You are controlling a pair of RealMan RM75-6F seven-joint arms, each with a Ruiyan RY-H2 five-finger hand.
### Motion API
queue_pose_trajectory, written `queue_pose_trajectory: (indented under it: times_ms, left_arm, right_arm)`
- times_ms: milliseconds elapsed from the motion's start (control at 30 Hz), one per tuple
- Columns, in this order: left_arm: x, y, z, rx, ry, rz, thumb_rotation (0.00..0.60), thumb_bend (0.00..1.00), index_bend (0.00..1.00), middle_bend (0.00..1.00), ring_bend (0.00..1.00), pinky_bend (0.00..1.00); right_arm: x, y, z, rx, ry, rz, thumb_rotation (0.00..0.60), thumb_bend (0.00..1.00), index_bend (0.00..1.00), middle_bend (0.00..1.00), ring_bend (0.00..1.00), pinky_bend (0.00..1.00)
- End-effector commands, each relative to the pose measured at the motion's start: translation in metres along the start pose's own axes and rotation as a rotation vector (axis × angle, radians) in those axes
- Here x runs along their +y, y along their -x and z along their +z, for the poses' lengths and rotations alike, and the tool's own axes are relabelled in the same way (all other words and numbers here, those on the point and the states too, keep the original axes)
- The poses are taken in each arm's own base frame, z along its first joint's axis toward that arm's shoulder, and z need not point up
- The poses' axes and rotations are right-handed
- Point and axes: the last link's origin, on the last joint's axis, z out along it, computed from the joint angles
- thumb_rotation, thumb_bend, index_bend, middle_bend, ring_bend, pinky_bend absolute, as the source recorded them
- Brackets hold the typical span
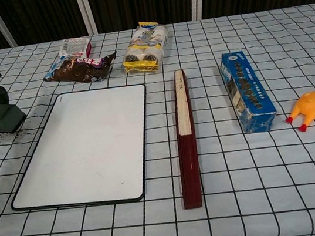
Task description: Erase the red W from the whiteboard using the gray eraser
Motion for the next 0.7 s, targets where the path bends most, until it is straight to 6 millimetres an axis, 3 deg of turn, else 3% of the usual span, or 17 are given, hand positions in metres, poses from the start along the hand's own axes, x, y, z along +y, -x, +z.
queue_pose_trajectory:
  times_ms: [33, 333, 500, 700]
  left_arm:
    - [-0.013, 0.01, -0.006, -0.039, -0.027, -0.002, 0.6, 0.29, 0.39, 0.4, 0.0, 0.0]
    - [-0.023, 0.038, 0.002, -0.091, -0.052, -0.028, 0.6, 0.27, 0.37, 0.39, 0.0, 0.0]
    - [-0.025, 0.038, 0.004, -0.067, -0.057, -0.015, 0.6, 0.15, 0.24, 0.27, 0.0, 0.0]
    - [-0.033, 0.034, -0.012, -0.07, -0.076, 0.053, 0.6, 0.13, 0.06, 0.09, 0.0, 0.0]
  right_arm:
    - [0.0, 0.0, 0.0, 0.001, 0.001, -0.001, 0.6, 0.13, 0.05, 0.08, 0.18, 0.19]
    - [0.0, 0.0, 0.0, 0.001, 0.0, -0.004, 0.6, 0.13, 0.05, 0.08, 0.18, 0.19]
    - [0.0, 0.0, 0.0, 0.002, -0.001, -0.006, 0.6, 0.13, 0.05, 0.08, 0.18, 0.19]
    - [0.0, -0.001, 0.001, 0.008, 0.003, -0.01, 0.6, 0.13, 0.05, 0.08, 0.18, 0.19]
